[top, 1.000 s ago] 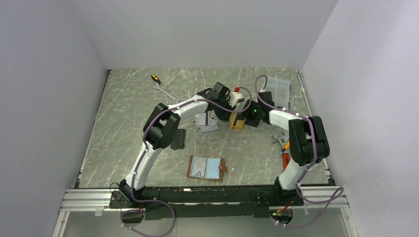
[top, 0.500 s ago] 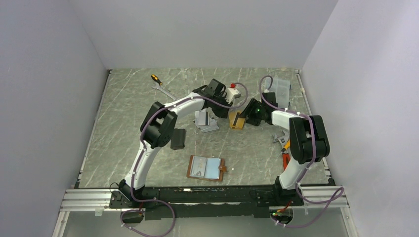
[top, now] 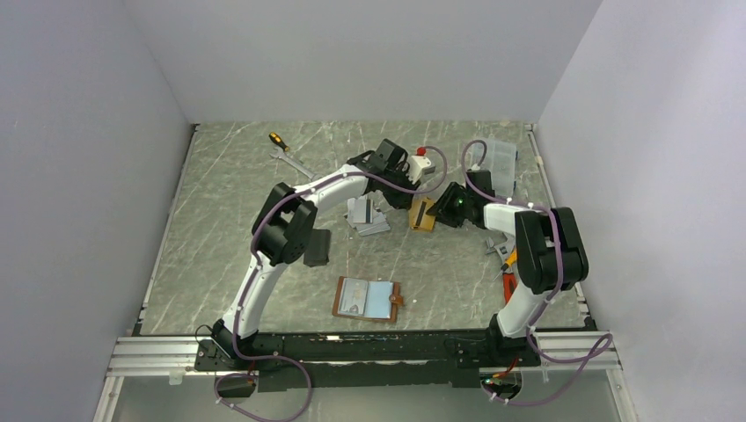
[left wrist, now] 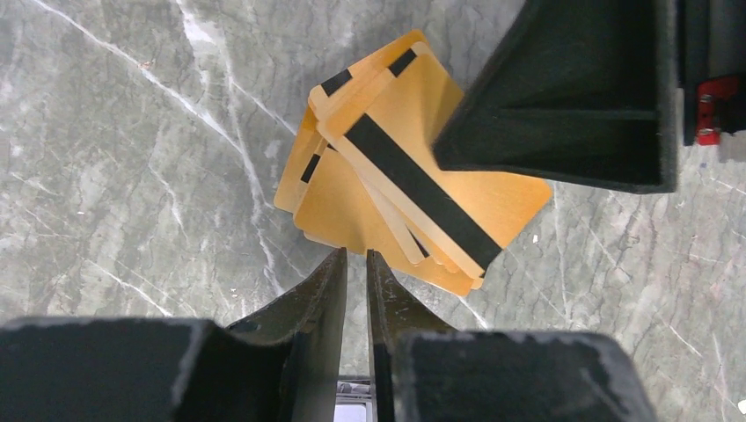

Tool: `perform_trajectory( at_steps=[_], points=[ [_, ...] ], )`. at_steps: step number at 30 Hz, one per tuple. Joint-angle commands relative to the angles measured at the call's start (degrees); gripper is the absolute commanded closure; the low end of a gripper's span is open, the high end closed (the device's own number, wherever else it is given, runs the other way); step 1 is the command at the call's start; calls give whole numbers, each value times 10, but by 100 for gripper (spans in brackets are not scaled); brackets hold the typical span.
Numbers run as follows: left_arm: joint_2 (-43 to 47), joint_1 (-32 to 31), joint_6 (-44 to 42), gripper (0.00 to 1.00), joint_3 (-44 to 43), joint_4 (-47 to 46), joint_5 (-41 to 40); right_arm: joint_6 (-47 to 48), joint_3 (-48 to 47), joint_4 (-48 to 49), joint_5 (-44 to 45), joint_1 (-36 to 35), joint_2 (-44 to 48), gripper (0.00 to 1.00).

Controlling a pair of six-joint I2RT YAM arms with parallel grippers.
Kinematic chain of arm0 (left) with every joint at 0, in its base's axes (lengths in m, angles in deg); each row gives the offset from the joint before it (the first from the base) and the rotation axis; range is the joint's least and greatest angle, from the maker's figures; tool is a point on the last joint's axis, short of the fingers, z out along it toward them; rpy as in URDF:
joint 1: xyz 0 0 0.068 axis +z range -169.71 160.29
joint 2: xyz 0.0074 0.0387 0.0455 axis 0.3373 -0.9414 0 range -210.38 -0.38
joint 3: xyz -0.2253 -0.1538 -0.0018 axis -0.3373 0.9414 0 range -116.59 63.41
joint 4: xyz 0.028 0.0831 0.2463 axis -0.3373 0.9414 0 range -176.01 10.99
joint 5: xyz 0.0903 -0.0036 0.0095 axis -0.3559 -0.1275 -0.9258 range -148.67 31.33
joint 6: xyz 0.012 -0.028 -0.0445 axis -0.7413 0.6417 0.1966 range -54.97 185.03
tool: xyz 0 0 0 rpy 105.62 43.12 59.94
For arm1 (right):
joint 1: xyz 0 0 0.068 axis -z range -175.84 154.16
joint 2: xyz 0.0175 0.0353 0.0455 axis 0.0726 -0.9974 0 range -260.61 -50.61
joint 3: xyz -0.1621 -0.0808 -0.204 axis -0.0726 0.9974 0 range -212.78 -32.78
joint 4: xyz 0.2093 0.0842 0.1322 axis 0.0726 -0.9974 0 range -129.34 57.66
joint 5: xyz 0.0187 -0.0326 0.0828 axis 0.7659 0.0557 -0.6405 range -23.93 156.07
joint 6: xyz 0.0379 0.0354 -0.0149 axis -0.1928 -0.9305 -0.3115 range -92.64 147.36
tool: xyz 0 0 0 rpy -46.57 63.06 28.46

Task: Put the credit cards into the card holder
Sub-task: Pick up the credit card from the center of the board.

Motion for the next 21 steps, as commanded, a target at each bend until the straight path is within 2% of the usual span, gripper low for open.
perform_trajectory(
  at_steps=[1, 14, 17, 21],
  points=[
    [19, 0, 2, 80, -14, -2, 13, 19, 32, 2, 18, -3, 33, 62],
    [-1, -28, 5, 79, -43, 11, 10, 33, 36, -21, 30, -17, 60, 53],
    [-5, -35, -1, 79, -51, 14, 7, 33, 48, -23, 34, -18, 68, 54],
    [-13, -39, -6, 79, -54, 10, -5, 33, 58, -23, 35, -17, 77, 61]
  ],
)
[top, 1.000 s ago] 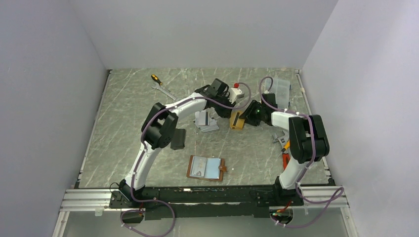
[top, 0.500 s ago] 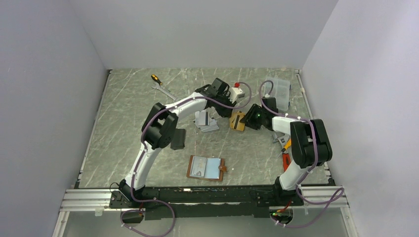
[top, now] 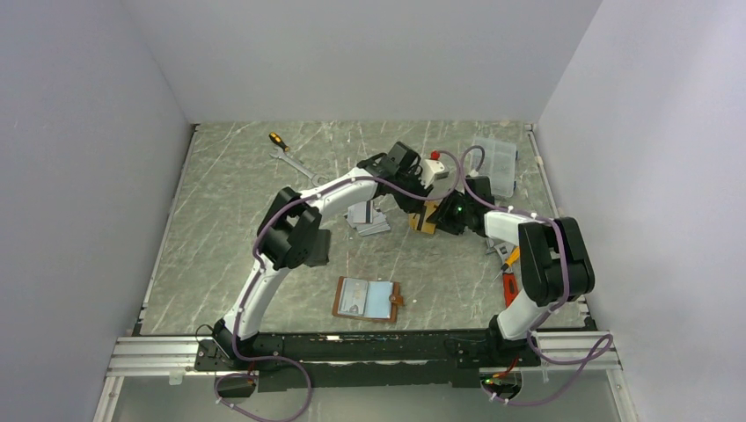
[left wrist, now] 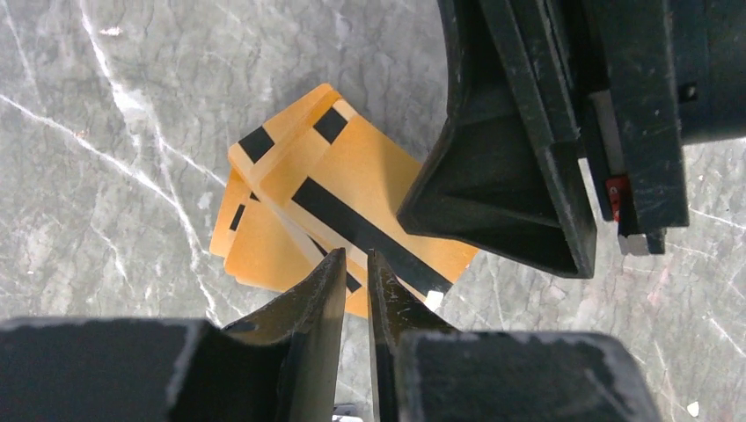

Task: Put the credit cards into the card holder
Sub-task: Pick up the credit card from the center of the board.

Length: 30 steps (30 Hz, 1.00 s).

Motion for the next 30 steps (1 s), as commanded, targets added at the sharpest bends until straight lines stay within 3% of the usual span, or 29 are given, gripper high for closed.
perform_trajectory(
  at_steps=[1, 9, 15, 20, 25, 30],
  points=[
    [-15, -5, -6, 79, -30, -3, -5, 12, 11, -10, 14, 0, 26, 64],
    [18, 3, -12, 78, -5, -1, -8, 10, 7, -14, 11, 2, 48, 81],
    [78, 22, -9, 68, 37, -15, 0, 14, 3, -28, -18, 4, 72, 99],
    [112, 36, -2, 55, 66, -15, 22, 24, 0, -24, -51, 5, 85, 100],
    [108, 59, 44, 39, 69, 2, 104, 30, 4, -19, -78, 7, 94, 100],
    [122, 76, 127, 30, 116, -64, 176, 35, 14, 23, -102, 13, 115, 100]
  ],
)
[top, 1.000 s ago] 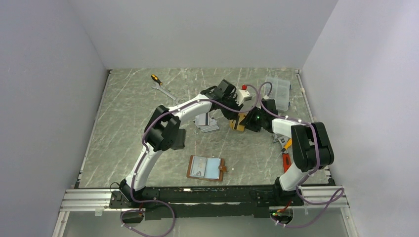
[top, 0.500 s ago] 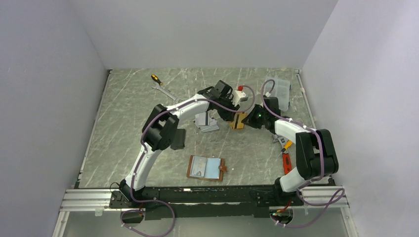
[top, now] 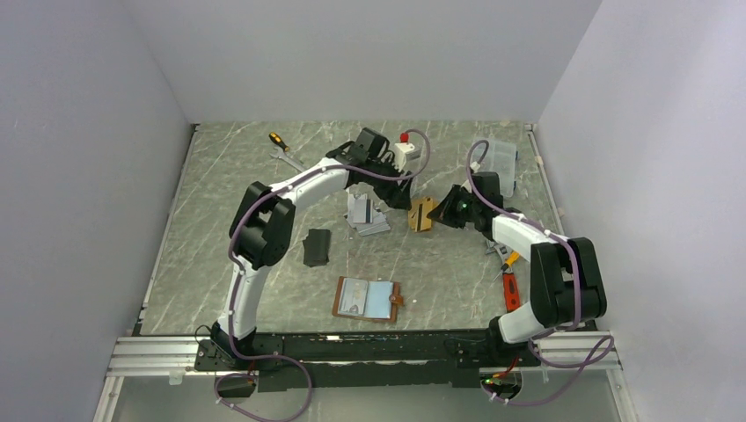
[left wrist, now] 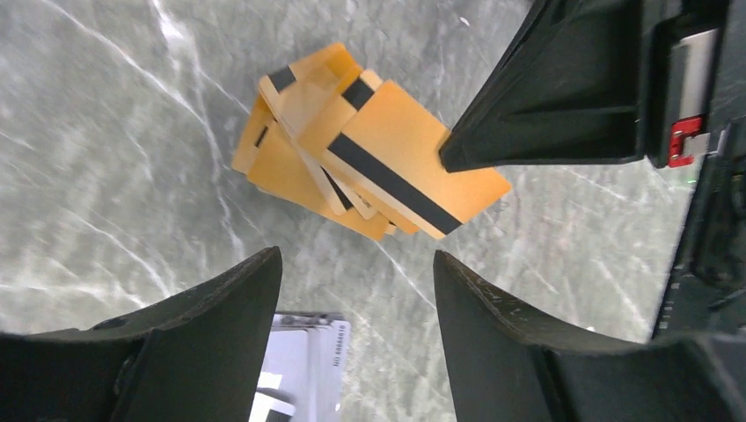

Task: Put the credit cards into the card holder
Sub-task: Pick up the credit card from the center of the board.

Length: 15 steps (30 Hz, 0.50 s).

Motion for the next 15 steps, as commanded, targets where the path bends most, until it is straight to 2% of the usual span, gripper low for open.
perform_trajectory(
  at_steps=[1, 4, 9, 13, 15],
  points=[
    [31, 11, 88, 28, 35, -54, 83, 16, 8, 44, -31, 12, 38, 100],
    [29, 19, 135, 28, 50, -89, 105, 3, 30, 76, -50, 36, 55, 100],
    [9, 46, 279, 29, 80, -187, 201, -41, 85, 173, -101, 68, 82, 100],
    [9, 48, 375, 26, 112, -286, 244, -84, 116, 261, -154, 77, 88, 100],
    [4, 48, 396, 23, 120, -302, 248, -101, 123, 284, -170, 77, 94, 100]
  ],
)
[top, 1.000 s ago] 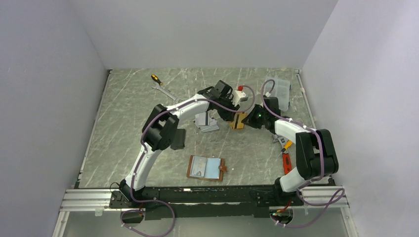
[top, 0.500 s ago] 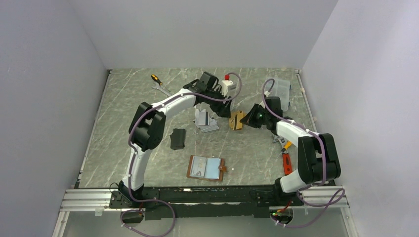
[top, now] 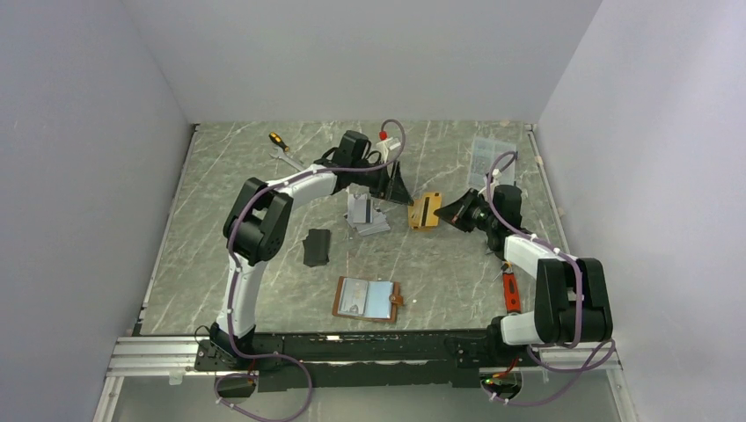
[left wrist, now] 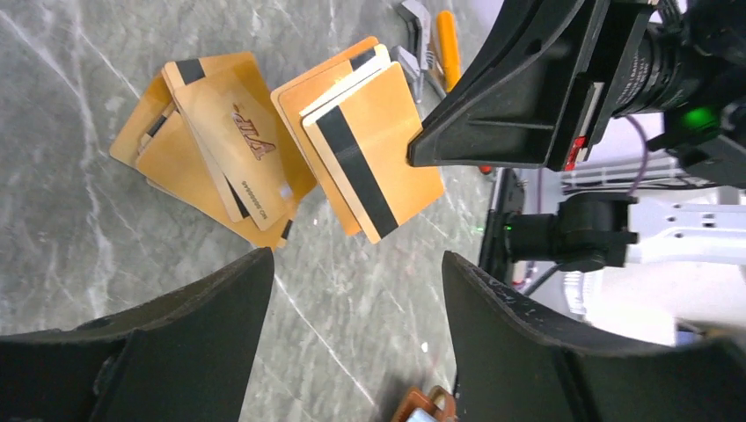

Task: Put the credit cards into the card holder
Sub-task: Pick up the credit card from the center of the board.

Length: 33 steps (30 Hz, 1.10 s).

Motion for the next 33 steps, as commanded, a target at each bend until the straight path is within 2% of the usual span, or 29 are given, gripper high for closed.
perform_trajectory(
  at_steps=[1, 12, 17, 21, 26, 33],
  points=[
    [2, 0, 105, 23, 17, -108, 61, -50, 10, 123, -70, 4, 25, 100],
    [-12, -4, 261, 29, 73, -291, 102, -118, 25, 203, -112, 19, 13, 100],
    [-21, -11, 287, 33, 73, -327, 110, -135, 26, 224, -121, 16, 4, 100],
    [-27, -14, 346, 39, 80, -401, 121, -108, 9, 182, -114, 10, 4, 100],
    [-27, -13, 375, 51, 78, -442, 133, -53, -13, 100, -92, -18, 4, 100],
    [-26, -9, 404, 56, 76, -490, 147, -5, -13, 37, -84, -23, 3, 100]
  ],
)
